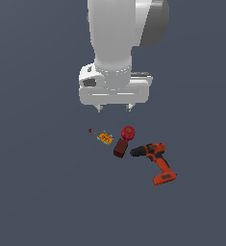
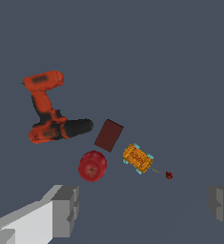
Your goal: Pick up a designated object from a clutter of objects.
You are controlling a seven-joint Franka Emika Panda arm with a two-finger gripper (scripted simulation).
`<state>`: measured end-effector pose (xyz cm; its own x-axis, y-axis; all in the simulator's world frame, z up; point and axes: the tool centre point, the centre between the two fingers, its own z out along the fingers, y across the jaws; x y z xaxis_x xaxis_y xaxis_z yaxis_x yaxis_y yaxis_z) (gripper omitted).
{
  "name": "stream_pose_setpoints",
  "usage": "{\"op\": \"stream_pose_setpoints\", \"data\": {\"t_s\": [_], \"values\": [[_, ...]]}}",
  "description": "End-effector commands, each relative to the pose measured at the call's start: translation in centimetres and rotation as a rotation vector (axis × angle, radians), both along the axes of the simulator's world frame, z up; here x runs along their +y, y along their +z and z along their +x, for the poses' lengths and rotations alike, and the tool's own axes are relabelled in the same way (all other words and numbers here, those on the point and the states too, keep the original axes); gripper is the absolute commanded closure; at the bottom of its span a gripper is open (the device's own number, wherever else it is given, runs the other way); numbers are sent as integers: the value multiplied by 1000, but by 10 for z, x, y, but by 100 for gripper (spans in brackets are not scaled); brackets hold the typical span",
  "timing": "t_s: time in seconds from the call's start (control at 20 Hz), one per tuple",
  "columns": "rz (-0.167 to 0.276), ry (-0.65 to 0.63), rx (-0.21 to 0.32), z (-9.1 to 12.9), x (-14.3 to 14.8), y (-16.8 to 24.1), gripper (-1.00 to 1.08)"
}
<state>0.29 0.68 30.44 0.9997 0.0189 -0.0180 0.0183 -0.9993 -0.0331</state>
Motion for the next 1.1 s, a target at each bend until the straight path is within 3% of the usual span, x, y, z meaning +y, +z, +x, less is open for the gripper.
{"op": "stream_pose_setpoints", "data": {"t_s": [0.0, 0.4, 1.05], "values": [[0, 0, 0, 0, 0, 0, -92], [21, 41, 1, 2, 28, 7, -92], [10, -19, 1, 0, 34, -22, -92]]}}
